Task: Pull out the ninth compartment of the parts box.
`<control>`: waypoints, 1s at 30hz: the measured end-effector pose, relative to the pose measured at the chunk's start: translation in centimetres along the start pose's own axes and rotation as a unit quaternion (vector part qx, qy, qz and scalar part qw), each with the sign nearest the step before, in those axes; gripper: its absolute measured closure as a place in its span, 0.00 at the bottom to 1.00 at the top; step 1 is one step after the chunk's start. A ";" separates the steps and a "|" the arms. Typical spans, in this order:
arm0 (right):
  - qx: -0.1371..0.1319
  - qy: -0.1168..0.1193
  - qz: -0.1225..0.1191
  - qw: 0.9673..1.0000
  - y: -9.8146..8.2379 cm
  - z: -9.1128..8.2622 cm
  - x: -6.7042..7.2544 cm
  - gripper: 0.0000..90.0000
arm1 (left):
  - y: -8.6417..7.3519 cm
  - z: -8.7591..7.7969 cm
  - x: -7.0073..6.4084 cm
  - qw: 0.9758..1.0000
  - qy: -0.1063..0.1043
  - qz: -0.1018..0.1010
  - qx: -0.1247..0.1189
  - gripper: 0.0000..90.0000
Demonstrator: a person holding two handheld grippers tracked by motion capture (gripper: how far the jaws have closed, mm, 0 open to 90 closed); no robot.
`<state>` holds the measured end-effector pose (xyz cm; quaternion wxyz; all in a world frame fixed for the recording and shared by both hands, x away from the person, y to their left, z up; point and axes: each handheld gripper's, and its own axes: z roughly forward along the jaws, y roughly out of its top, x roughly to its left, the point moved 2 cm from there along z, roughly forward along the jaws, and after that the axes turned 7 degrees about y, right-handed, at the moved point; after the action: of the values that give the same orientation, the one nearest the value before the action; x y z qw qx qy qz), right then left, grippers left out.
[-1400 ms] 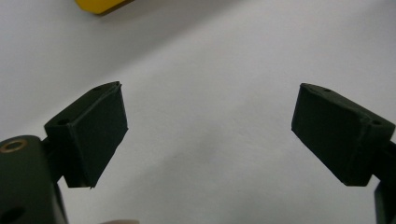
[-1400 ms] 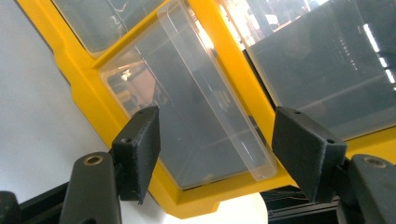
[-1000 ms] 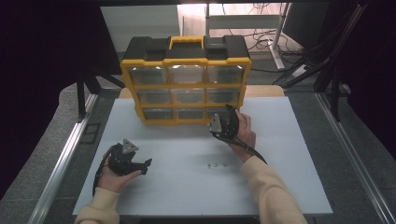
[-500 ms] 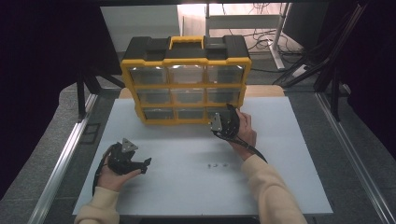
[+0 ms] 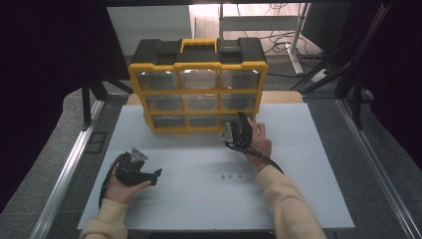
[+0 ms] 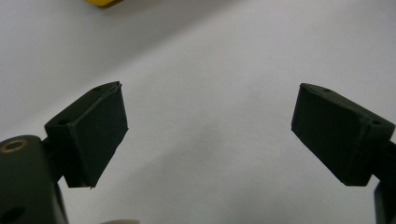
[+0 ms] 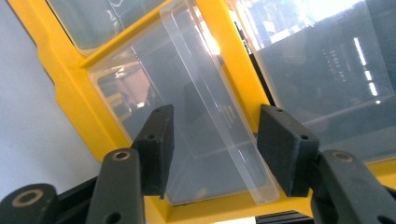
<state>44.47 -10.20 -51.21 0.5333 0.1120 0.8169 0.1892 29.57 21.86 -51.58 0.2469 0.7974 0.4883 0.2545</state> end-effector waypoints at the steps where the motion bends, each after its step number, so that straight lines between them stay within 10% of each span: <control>1: 0.000 -0.001 0.000 1.000 0.0 0.0 0.0 0.54 | 0.0 0.0 0.0 1.000 0.000 0.001 0.000 0.12; 30: 0.005 -0.055 -0.050 0.997 -0.1 0.1 0.3 0.76 | -0.1 0.3 0.2 1.000 -0.005 -0.005 0.013 0.12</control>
<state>44.39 -10.12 -51.51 0.5860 0.0841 0.7914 0.1524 29.78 22.06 -51.78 0.2407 0.7992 0.4943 0.2430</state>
